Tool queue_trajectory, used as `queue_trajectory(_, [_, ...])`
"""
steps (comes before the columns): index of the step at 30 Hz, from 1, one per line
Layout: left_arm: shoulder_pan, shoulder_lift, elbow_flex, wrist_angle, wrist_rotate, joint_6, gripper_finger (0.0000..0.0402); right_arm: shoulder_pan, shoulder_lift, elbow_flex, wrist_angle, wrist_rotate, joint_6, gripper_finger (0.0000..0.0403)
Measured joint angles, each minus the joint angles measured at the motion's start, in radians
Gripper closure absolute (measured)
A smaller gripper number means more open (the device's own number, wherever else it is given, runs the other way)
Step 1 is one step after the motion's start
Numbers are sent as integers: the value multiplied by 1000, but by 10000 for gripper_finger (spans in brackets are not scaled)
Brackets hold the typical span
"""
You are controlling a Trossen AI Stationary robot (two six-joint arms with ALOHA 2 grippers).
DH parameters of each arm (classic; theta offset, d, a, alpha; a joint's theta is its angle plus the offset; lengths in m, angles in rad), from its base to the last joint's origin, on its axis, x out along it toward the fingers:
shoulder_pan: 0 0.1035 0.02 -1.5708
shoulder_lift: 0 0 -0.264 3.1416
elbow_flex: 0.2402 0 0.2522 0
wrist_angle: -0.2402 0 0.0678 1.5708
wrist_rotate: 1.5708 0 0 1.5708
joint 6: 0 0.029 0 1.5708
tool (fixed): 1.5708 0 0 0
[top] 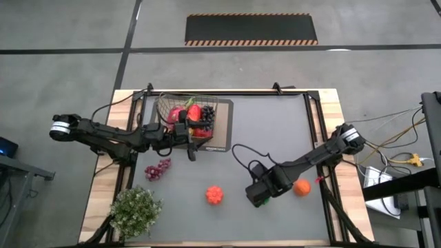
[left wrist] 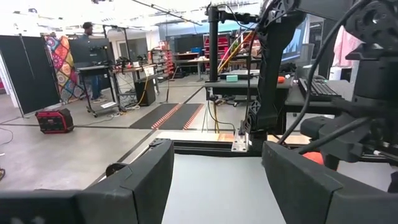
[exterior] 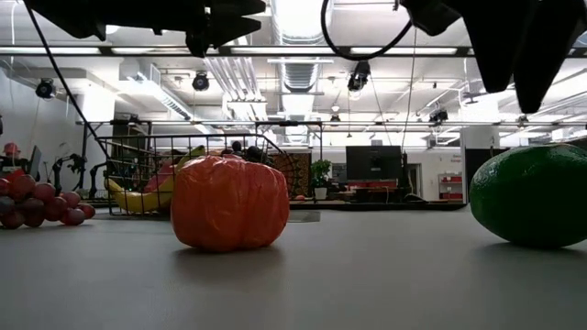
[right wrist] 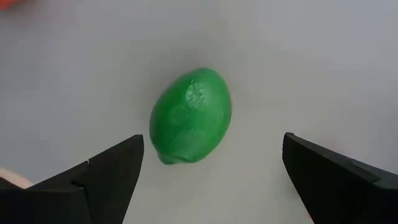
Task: Build produce basket
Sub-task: Put the green lime into the wire basket
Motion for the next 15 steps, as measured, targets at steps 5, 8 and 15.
queue_trajectory(5, [0, 0, 0, 0, 0, 0, 173, 14, 4, 2, 0, 21, 73, 38])
queue_trajectory(8, [0, 0, 0, -1, 0, 0, 173, 16, 16, 0, 8, 35, 93, 38])
queue_trajectory(15, [0, -7, 0, 0, 0, 0, 173, 16, 77, -7, 49, 30, 99, 38])
